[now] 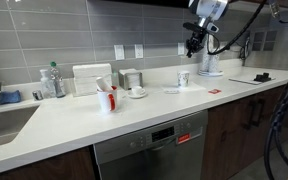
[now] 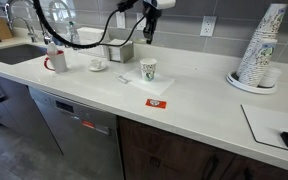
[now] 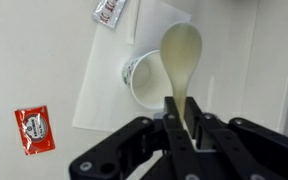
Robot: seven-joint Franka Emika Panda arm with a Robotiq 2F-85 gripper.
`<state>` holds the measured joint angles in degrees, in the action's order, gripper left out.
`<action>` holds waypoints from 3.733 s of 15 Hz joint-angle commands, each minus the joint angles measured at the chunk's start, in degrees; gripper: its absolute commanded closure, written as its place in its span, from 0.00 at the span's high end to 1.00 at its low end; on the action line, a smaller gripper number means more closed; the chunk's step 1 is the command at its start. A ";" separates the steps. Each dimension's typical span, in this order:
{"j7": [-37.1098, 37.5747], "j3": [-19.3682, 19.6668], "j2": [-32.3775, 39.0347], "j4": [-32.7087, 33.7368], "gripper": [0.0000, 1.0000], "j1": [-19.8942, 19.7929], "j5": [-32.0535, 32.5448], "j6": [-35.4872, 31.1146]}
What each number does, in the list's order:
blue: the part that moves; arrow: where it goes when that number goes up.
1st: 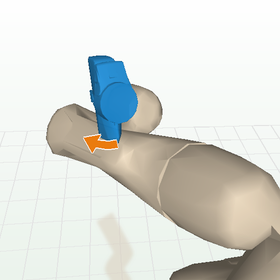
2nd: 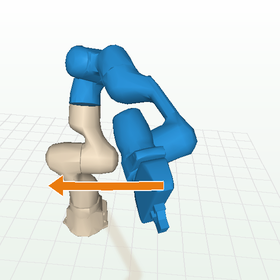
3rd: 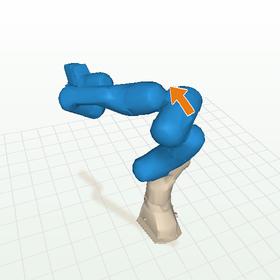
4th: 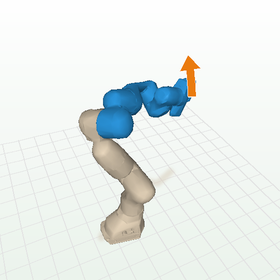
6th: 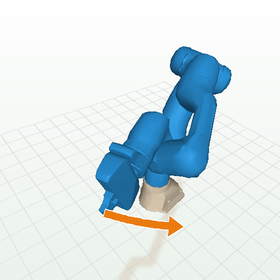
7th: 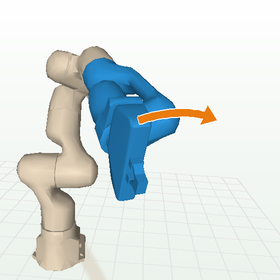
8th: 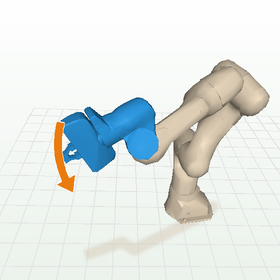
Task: Put the plastic spoon on the paper cup
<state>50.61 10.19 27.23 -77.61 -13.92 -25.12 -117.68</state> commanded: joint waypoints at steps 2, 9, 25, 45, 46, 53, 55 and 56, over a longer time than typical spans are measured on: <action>4.29 0.01 6.40 8.10 0.04 0.58 4.32 5.38; 6.49 -0.59 12.68 14.91 0.04 0.69 6.59 8.18; 8.92 -0.07 21.03 26.38 0.04 1.17 8.68 14.08; 10.00 0.71 24.17 31.25 0.04 1.60 10.43 16.98; 10.01 0.75 24.25 31.23 0.04 1.66 10.51 17.01; 9.86 0.56 24.78 31.99 0.44 1.48 10.16 17.62; 9.80 0.53 24.94 32.28 0.58 1.43 10.10 17.71; 9.79 0.52 24.97 32.39 0.66 1.41 10.08 17.76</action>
<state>59.57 10.42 50.59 -48.03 -12.40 -15.59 -101.92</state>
